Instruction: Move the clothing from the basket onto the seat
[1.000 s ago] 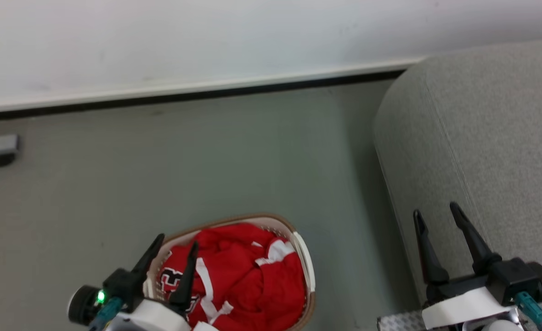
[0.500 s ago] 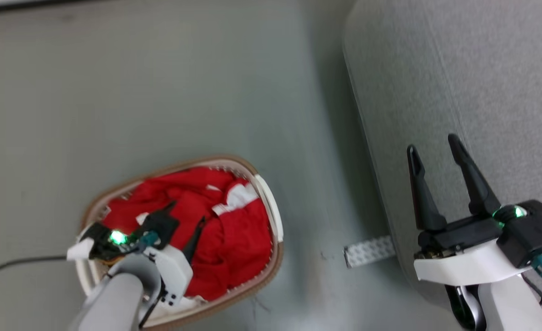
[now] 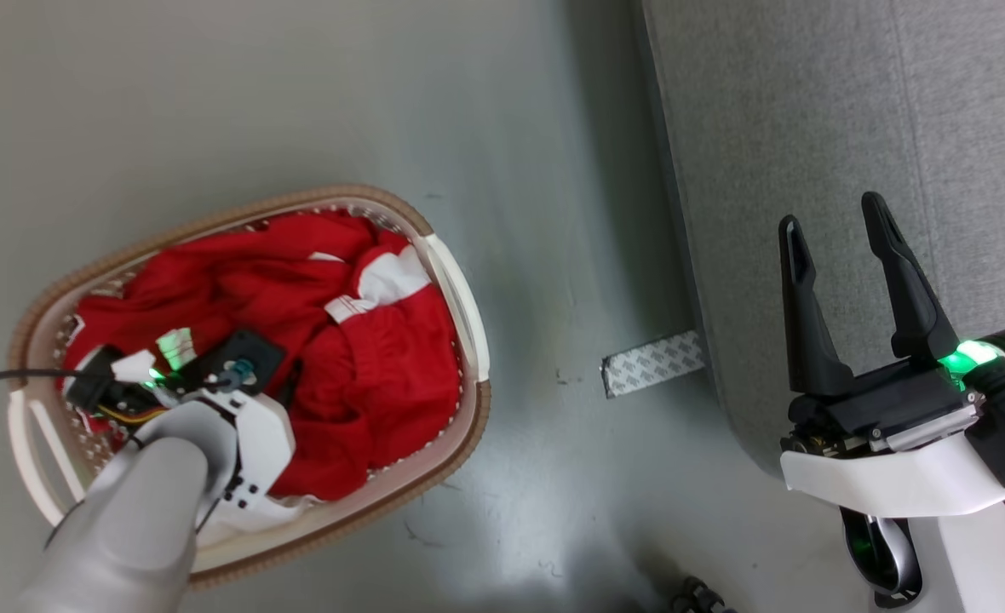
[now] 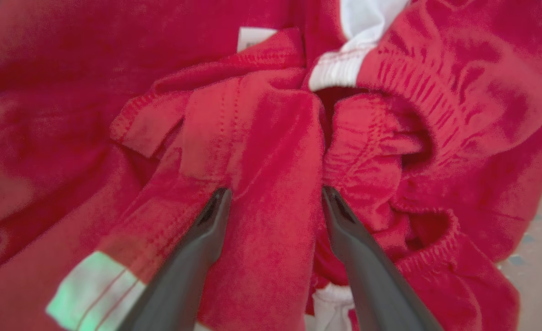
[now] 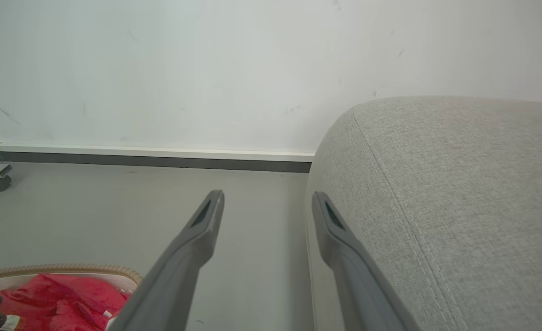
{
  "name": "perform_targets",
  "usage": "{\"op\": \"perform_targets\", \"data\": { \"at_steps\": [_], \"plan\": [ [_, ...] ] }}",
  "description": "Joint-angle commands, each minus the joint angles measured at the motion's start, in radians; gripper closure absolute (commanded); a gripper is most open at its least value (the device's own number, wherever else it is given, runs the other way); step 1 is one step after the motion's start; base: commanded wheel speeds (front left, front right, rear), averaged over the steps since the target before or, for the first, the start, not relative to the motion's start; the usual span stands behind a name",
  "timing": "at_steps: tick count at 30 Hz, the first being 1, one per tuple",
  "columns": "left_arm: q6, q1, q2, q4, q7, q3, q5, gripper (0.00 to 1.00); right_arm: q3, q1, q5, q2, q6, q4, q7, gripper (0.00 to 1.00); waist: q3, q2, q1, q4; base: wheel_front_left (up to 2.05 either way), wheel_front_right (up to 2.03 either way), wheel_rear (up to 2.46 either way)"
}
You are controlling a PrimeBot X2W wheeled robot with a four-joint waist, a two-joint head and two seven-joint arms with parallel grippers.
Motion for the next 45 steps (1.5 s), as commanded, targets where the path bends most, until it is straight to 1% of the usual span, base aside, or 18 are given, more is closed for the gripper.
{"op": "perform_targets", "data": {
  "at_steps": [1,2,3,4,8,10,13,20,24,29,33,36,39,41,45],
  "plan": [
    [0.0,-0.02,0.013,0.022,-0.005,-0.006,0.006,0.0,-0.003,-0.012,0.014,0.0,-0.002,-0.008,-0.001,0.0,0.036,-0.0001,-0.0002,-0.015,0.0,0.0,0.0],
    [-0.001,-0.028,0.015,0.032,-0.009,-0.011,0.007,0.0,-0.003,-0.011,0.015,-0.001,-0.002,-0.009,-0.002,0.0,0.041,-0.0001,-0.0002,-0.016,0.0,0.0,0.0],
    [-0.002,-0.038,0.018,0.042,-0.015,-0.016,0.012,0.27,-0.002,-0.011,0.016,0.0,-0.002,-0.009,-0.001,0.0,0.044,-0.0001,-0.0002,-0.016,0.0,0.0,0.0],
    [0.0,-0.045,0.018,0.053,-0.025,-0.018,0.011,1.0,-0.004,-0.01,0.017,0.0,-0.002,-0.008,-0.001,0.0,0.045,-0.0001,-0.0002,-0.014,0.0,0.0,0.0],
    [0.006,-0.054,-0.015,0.08,-0.081,-0.01,-0.022,1.0,-0.014,0.006,0.011,-0.001,-0.002,0.011,-0.001,0.0,0.014,-0.0001,-0.0002,0.01,0.0,0.0,0.0],
    [0.014,-0.035,-0.038,0.083,-0.117,0.001,-0.051,1.0,-0.017,0.015,0.005,-0.001,-0.002,0.022,-0.001,0.0,-0.027,-0.0001,-0.0002,0.025,0.0,0.0,0.0],
    [0.009,-0.001,-0.073,0.063,-0.156,0.014,-0.088,1.0,-0.026,0.032,-0.004,-0.001,-0.002,0.038,-0.001,0.0,-0.097,-0.0001,-0.0002,0.054,0.0,0.0,0.0],
    [-0.005,0.125,-0.154,-0.067,-0.174,0.019,-0.196,1.0,-0.044,0.099,-0.03,-0.003,-0.002,0.093,-0.001,0.0,-0.321,-0.0001,-0.0002,0.159,0.0,0.0,0.0],
    [-0.009,0.204,-0.173,-0.162,-0.174,-0.002,-0.251,1.0,-0.051,0.15,-0.048,-0.003,-0.002,0.127,-0.001,0.0,-0.452,-0.0001,-0.0002,0.215,0.0,0.0,0.0],
    [-0.01,0.283,-0.163,-0.311,-0.132,-0.028,-0.299,1.0,-0.048,0.205,-0.062,-0.003,-0.002,0.156,-0.001,0.0,-0.578,-0.0001,-0.0002,0.254,0.0,0.0,0.0],
    [-0.01,0.337,-0.138,-0.459,-0.068,-0.036,-0.321,1.0,-0.006,0.227,-0.069,-0.002,-0.002,0.167,-0.001,0.0,-0.648,-0.0001,-0.0002,0.264,0.0,0.0,0.0],
    [-0.003,0.37,-0.115,-0.575,-0.003,-0.035,-0.335,1.0,0.054,0.228,-0.082,-0.002,-0.002,0.171,-0.001,0.0,-0.685,-0.0001,-0.0002,0.265,0.0,0.0,0.0],
    [0.006,0.391,-0.1,-0.685,0.059,-0.031,-0.346,1.0,0.112,0.21,-0.119,-0.005,-0.002,0.183,-0.001,0.0,-0.708,-0.0001,-0.0002,0.265,0.0,0.0,0.0],
    [0.013,0.402,-0.089,-0.747,0.098,-0.029,-0.355,1.0,0.157,0.19,-0.126,-0.024,-0.002,0.197,-0.001,0.0,-0.72,-0.0001,-0.0002,0.264,0.0,0.0,0.0],
    [0.02,0.41,-0.077,-0.85,0.154,-0.031,-0.364,1.0,0.293,0.136,-0.096,-0.08,-0.002,0.225,-0.001,0.0,-0.734,-0.0001,-0.0002,0.26,0.0,0.0,0.0]
  ]
}}
